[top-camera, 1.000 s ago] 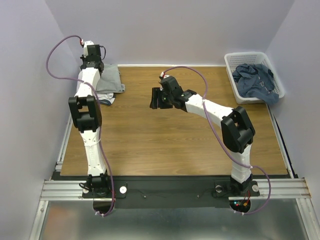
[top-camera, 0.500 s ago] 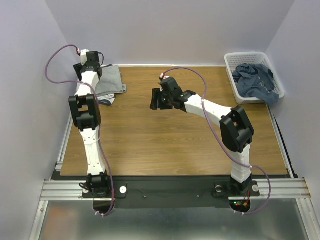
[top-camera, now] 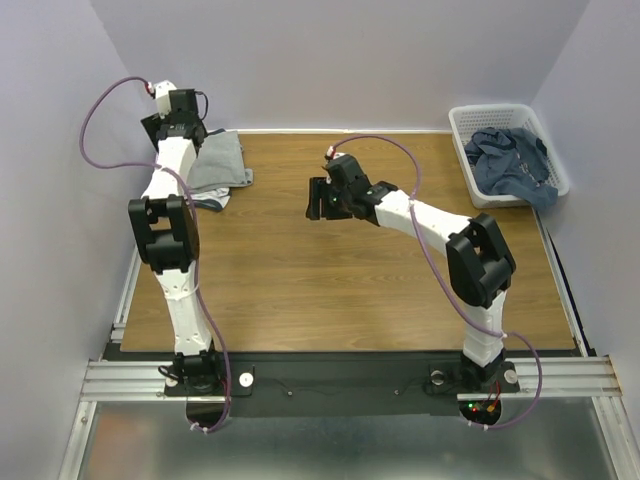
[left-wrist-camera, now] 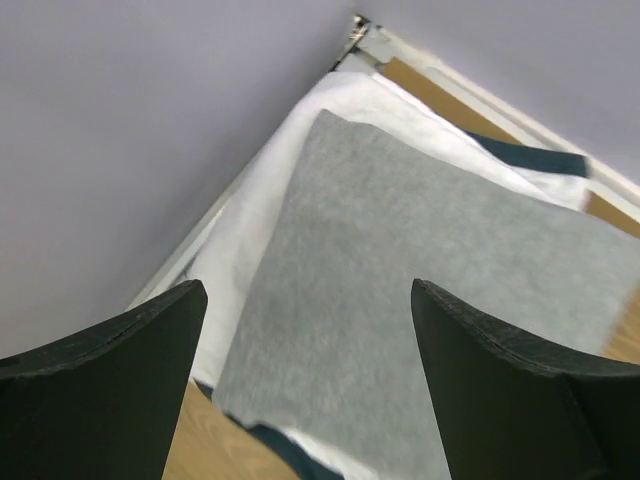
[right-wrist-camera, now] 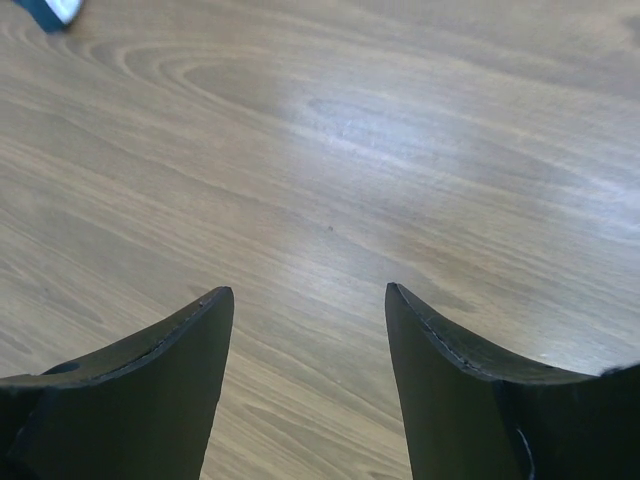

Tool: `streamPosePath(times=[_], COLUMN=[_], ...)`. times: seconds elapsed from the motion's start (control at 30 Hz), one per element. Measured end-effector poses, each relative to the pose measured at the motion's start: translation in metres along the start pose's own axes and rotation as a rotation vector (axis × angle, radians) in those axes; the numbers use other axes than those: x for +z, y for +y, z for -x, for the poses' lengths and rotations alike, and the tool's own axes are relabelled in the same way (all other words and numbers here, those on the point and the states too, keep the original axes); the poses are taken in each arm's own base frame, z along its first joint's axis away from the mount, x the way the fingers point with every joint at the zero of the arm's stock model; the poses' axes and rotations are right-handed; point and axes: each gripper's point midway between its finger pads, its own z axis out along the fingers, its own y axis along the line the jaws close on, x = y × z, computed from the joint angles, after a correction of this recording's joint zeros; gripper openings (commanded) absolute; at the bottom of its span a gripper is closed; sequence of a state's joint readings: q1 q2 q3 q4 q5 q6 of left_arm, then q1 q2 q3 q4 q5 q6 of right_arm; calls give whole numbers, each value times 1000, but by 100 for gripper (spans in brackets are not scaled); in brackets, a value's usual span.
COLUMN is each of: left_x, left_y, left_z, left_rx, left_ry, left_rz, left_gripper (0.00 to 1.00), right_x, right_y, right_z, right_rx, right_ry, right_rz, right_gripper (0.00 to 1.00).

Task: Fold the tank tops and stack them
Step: Neatly place the folded tank top to the corner

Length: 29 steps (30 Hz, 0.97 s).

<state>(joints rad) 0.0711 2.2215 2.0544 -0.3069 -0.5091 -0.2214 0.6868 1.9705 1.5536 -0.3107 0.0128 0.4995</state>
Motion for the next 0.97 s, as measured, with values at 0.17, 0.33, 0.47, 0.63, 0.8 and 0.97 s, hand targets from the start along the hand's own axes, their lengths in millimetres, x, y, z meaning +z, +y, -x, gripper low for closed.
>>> streamPosePath(times=[0.17, 0.33, 0.47, 0.63, 0.8, 0.97], left_x=[-92, -233, -330, -393, -420, -433], left_y=[-41, -117, -143, -129, -96, -87], left_z=[21, -18, -86, -153, -178, -166], left_rx=[-60, -35, 63, 174, 195, 144], left_ry=[-55, -62, -2, 58, 80, 57], left_rz=[-159, -467, -698, -850, -940, -998], left_gripper=[96, 96, 96, 96, 95, 96], right_x=[-16, -45, -81, -136, -171, -173], right_y=[-9, -36, -57, -77, -83, -94], right_z=[15, 16, 13, 3, 1, -11], right_rx=[9, 34, 58, 95, 124, 135], right_ry=[-46, -83, -130, -218, -302, -297], right_rz=[-19, -76, -124, -165, -158, -189], right_gripper=[70, 74, 80, 100, 100, 100])
